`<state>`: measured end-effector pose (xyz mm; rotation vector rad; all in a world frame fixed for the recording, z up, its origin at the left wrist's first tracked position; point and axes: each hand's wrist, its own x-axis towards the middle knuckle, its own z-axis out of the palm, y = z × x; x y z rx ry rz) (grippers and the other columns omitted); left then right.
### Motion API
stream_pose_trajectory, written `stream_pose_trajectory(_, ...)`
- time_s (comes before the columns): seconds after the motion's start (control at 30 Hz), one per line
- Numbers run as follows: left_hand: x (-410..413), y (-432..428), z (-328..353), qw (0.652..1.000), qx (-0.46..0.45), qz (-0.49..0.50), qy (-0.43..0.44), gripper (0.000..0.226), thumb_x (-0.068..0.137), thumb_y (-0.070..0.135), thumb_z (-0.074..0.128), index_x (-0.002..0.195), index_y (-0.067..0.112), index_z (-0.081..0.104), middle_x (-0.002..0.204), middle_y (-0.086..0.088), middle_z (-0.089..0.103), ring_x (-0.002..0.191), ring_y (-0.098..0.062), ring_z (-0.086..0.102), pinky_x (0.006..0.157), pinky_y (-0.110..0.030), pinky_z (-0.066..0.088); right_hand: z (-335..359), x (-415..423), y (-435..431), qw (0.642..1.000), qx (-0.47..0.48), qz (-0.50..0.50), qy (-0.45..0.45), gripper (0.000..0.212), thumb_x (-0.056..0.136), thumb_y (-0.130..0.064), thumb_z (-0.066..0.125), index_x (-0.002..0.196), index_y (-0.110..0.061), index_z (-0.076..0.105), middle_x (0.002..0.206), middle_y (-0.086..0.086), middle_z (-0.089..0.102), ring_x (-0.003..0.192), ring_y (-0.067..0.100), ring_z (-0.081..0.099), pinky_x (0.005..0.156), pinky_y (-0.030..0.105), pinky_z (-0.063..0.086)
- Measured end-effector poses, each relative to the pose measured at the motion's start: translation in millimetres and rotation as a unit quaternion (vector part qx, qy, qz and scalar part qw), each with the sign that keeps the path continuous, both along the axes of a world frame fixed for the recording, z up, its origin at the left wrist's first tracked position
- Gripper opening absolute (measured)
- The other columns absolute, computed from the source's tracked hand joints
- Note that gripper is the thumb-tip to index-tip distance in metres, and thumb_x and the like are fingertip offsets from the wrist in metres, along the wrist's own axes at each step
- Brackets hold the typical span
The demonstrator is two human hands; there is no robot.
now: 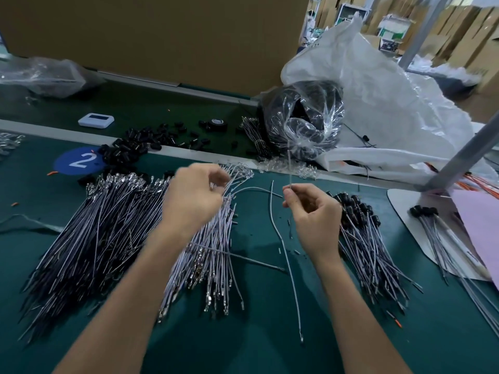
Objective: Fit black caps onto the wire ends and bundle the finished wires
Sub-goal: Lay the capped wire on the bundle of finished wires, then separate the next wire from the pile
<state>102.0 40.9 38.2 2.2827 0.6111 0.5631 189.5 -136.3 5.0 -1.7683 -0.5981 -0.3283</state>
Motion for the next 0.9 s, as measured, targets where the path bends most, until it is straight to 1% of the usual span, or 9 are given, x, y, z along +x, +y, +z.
stream_pose_trajectory(0.03,-6.8,7.8,6.3,0.994,0.067,0.032,0.078,0.023,0.087,0.012,0.069,0.099,0.031,0.071,0.094,0.008,0.071,0.083,-0.012,0.064,0.077,-0.029,0.053,-1.6,-0.4,1.4,1.000,-0.010,-0.014,-0.026,0.007,0.089,-0.010,0.069,0.087,-0.016,0.073,0.070,-0.005,0.069,0.065,0.013,0.066,0.063,0.021,0.052)
stream_pose_trajectory(0.1,-20.9,21.1,13.6,0.955,0.188,0.097,0.208,0.017,0.083,0.018,0.072,0.096,0.029,0.070,0.095,-0.001,0.069,0.085,-0.023,0.062,0.073,-0.032,0.046,-5.1,-1.3,2.2,0.998,-0.027,-0.031,-0.055,0.004,0.089,-0.012,0.069,0.089,-0.013,0.073,0.072,-0.002,0.069,0.067,0.015,0.066,0.064,0.026,0.053)
stream_pose_trajectory(0.13,-26.8,25.2,14.6,0.937,0.213,0.110,0.253,0.017,0.080,0.023,0.076,0.095,0.026,0.070,0.094,-0.003,0.068,0.085,-0.026,0.062,0.071,-0.033,0.044,-6.9,-1.4,1.8,0.997,-0.036,-0.036,-0.063,0.004,0.090,-0.013,0.069,0.089,-0.013,0.073,0.073,-0.001,0.069,0.068,0.017,0.065,0.065,0.029,0.054)
stream_pose_trajectory(0.2,-33.6,30.6,13.8,0.926,0.194,0.101,0.309,0.022,0.074,0.031,0.083,0.090,0.023,0.070,0.089,-0.003,0.067,0.082,-0.026,0.061,0.069,-0.032,0.043,-9.4,-0.5,0.9,0.995,-0.052,-0.043,-0.071,0.005,0.090,-0.014,0.068,0.089,-0.011,0.073,0.074,0.001,0.069,0.069,0.018,0.065,0.067,0.033,0.054)
stream_pose_trajectory(0.4,-35.7,43.6,6.7,0.962,0.033,0.053,0.266,0.021,0.068,0.021,0.088,0.066,0.024,0.068,0.081,-0.001,0.067,0.081,-0.021,0.061,0.082,-0.039,0.055,-10.3,-1.0,1.3,0.995,-0.066,-0.046,-0.067,0.005,0.090,-0.014,0.068,0.090,-0.012,0.073,0.074,0.002,0.069,0.067,0.015,0.064,0.066,0.032,0.054)
stream_pose_trajectory(0.53,-38.9,49.6,4.3,0.971,0.024,0.066,0.227,0.021,0.071,0.017,0.086,0.060,0.026,0.070,0.074,0.003,0.066,0.077,-0.018,0.061,0.079,-0.038,0.055,-9.0,-1.8,0.5,0.995,-0.061,-0.048,-0.061,0.006,0.090,-0.015,0.068,0.089,-0.012,0.073,0.075,0.000,0.069,0.069,0.016,0.065,0.067,0.033,0.054)
stream_pose_trajectory(0.63,-40.1,50.7,5.6,0.969,0.018,0.062,0.240,0.015,0.073,0.020,0.085,0.075,0.021,0.070,0.082,-0.001,0.068,0.085,-0.022,0.063,0.085,-0.041,0.054,-8.4,-1.9,0.5,0.996,-0.056,-0.049,-0.055,0.007,0.090,-0.015,0.068,0.089,-0.011,0.073,0.075,0.000,0.070,0.069,0.016,0.066,0.067,0.034,0.055)
stream_pose_trajectory(0.73,-41.1,47.6,7.2,0.961,0.008,0.038,0.274,0.032,0.072,0.024,0.085,0.089,0.024,0.058,0.094,-0.003,0.066,0.095,-0.025,0.063,0.092,-0.044,0.052,-8.4,-2.3,0.6,0.996,-0.056,-0.048,-0.051,0.006,0.090,-0.015,0.068,0.089,-0.011,0.073,0.075,0.000,0.070,0.069,0.015,0.065,0.067,0.033,0.054)
stream_pose_trajectory(0.9,-39.1,42.2,3.4,0.969,0.006,0.033,0.245,0.020,0.077,0.012,0.080,0.086,0.022,0.065,0.087,-0.003,0.067,0.088,-0.022,0.063,0.087,-0.039,0.053,-8.7,-1.8,-0.2,0.996,-0.063,-0.050,-0.050,0.006,0.090,-0.016,0.068,0.089,-0.013,0.073,0.075,-0.001,0.069,0.067,0.013,0.064,0.065,0.029,0.053)
